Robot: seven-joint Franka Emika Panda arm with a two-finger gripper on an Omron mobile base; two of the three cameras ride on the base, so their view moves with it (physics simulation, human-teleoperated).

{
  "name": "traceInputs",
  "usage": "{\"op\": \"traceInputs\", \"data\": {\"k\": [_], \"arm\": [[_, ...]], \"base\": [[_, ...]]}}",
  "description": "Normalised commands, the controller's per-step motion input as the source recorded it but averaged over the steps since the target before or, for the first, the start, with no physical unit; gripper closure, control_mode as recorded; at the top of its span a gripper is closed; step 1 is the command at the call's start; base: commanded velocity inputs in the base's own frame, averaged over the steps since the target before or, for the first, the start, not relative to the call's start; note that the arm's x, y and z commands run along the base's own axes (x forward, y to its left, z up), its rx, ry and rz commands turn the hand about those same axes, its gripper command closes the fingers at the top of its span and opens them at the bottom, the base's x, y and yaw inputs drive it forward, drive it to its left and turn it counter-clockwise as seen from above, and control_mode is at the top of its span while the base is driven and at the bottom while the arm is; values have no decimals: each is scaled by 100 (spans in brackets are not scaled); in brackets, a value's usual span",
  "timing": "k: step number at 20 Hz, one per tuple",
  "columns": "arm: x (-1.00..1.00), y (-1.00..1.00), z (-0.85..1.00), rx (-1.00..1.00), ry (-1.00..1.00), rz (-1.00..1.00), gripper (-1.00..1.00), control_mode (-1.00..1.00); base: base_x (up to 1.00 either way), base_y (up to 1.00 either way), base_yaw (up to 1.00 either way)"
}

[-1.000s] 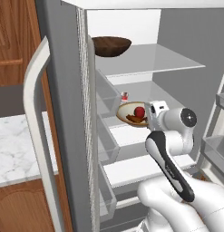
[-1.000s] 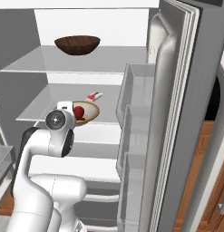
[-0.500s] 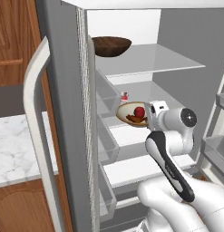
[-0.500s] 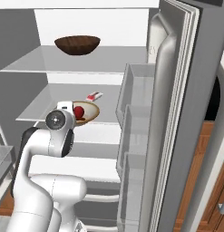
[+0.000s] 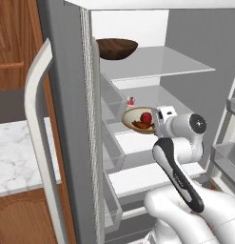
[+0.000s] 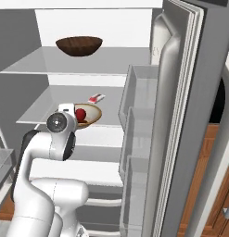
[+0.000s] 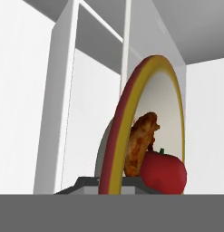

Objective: Pick the chicken drumstick and tomato from their plates and place them in the bowl. Then put the bowl in the fridge.

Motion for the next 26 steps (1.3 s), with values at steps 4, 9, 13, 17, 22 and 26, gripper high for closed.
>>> {"op": "traceInputs", "data": {"k": [4, 9, 13, 17, 22, 26], "arm": [[-1, 0, 0, 0, 0, 0, 100, -100], [-32, 1, 34, 6, -11, 1, 100, -100], [-10, 5, 56, 3, 7, 0, 100, -100], [22, 28, 34, -16, 19, -1, 100, -100], [32, 19, 4, -6, 3, 5, 100, -100], [34, 6, -11, 0, 0, 8, 100, -100]], "base": [[0, 0, 0], [0, 0, 0], [0, 0, 0], [0, 0, 0], [0, 0, 0], [0, 0, 0]]}}
